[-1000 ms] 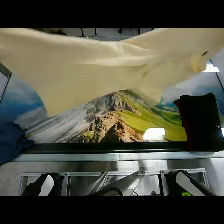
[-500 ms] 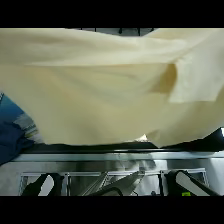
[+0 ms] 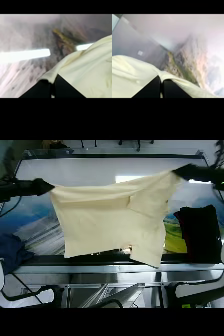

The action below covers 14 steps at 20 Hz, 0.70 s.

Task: Fold the shirts.

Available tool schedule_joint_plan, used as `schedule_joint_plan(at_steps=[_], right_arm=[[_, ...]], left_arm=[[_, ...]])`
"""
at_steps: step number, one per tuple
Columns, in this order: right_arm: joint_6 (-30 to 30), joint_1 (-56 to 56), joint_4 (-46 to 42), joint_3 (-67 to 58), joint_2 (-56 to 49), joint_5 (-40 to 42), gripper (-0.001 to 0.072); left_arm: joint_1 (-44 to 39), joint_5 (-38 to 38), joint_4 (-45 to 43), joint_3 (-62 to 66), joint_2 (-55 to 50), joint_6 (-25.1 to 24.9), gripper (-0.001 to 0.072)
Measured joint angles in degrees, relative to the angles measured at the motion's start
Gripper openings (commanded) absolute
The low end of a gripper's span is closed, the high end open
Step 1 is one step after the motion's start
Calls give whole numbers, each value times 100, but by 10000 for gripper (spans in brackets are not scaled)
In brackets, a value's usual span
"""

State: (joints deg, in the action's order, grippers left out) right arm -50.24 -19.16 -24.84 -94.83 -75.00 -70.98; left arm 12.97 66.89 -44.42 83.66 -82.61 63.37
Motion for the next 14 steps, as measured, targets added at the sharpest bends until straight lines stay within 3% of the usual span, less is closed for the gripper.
schedule_joint_plan(at_steps=[6, 11, 14], right_arm=[[68, 181, 20, -13, -1471, 1080, 31], [306, 304, -63, -402, -1705, 1523, 31], [306, 476, -682, -492, -1694, 1532, 31]], left_arm=[[-186, -422, -787, 905, -1698, 275, 15], [-380, -501, -984, 2286, -2485, 575, 16], [-584, -369, -1362, 2892, -2793, 719, 16]])
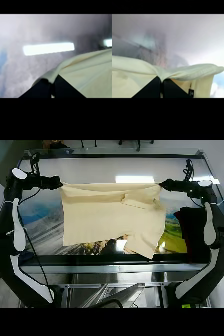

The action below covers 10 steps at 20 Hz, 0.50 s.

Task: Fold the shirts.

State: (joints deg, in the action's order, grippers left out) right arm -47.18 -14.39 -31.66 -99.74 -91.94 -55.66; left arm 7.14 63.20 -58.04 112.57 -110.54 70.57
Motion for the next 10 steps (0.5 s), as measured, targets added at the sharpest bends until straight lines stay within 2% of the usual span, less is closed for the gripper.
schedule_joint_plan(at_steps=[7, 10], right_arm=[[-623, 581, -2245, 46, 39, -37, 31], [-828, 697, -2758, 68, 2, 201, 31]], left_arm=[[-404, 345, -1316, 28, -229, 229, 16], [-455, 348, -1620, -197, -247, 297, 16]])
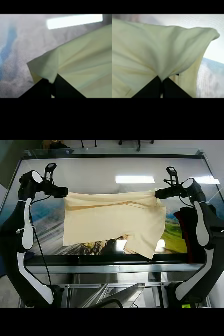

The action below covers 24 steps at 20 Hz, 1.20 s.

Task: Fold the shirts.

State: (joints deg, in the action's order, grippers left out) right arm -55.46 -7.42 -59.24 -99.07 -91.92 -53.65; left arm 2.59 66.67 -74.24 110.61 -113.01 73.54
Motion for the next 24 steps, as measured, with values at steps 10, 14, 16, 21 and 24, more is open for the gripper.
schedule_joint_plan(at_steps=[10, 14, 16, 21, 24], right_arm=[[-155, 313, -354, 7, -81, 321, 308], [-404, 282, -828, 2, -20, 372, 468], [-946, 212, -1338, 2, 127, 295, 498], [-1919, -74, -1943, 2, 686, -485, 495], [-2151, -299, -1908, 39, 876, -1311, 469]], left_arm=[[-157, -199, -256, -201, -24, 35, 276], [-129, 192, -411, -195, -22, 186, 693], [-42, 702, -726, -131, -20, 544, 692], [330, 2391, -579, -212, 175, 1342, 692], [361, 2557, -107, -1191, 791, 1499, 692]])
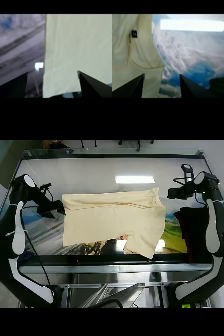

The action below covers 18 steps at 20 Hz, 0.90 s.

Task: Fold the shirts.

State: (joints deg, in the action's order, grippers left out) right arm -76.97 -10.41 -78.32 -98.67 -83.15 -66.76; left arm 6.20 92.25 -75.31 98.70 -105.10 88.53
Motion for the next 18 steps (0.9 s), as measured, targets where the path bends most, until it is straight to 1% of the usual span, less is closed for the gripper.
schedule_joint_plan(at_steps=[1, 2, 5, 6, 7, 12, 13, 14, 15, 16, 18], right_arm=[[-52, -87, 98, 50, 44, -315, 377], [-90, -160, 216, 109, 83, -579, 345], [-149, -304, 566, 317, 227, -1235, 342], [-155, -328, 649, 382, 297, -1381, 270], [-168, -352, 699, 452, 378, -1506, 149], [-195, -636, 592, 1134, 1213, -1847, 149], [-214, -728, 568, 1331, 1410, -1827, 199], [-236, -824, 535, 1550, 1598, -1788, 288], [-240, -903, 529, 1740, 1731, -1738, 354], [-254, -964, 527, 1915, 1829, -1709, 392], [-258, -1027, 529, 2135, 1882, -1646, 386]], left_arm=[[-20, -111, 70, -455, 262, 0, 692], [-48, -267, 129, -970, 538, 0, 692], [-68, -850, 251, -2365, 1196, -9, 692], [-35, -1043, 258, -2750, 1357, -35, 692], [20, -1193, 286, -3080, 1488, -55, 692], [367, -1572, 341, -3866, 1875, -201, 692], [415, -1661, 354, -3926, 1926, -227, 692], [448, -1731, 400, -3967, 1956, -271, 692], [472, -1805, 492, -4002, 1971, -341, 692], [483, -1878, 664, -4033, 1967, -426, 692], [450, -1961, 1023, -4061, 1875, -616, 691]])
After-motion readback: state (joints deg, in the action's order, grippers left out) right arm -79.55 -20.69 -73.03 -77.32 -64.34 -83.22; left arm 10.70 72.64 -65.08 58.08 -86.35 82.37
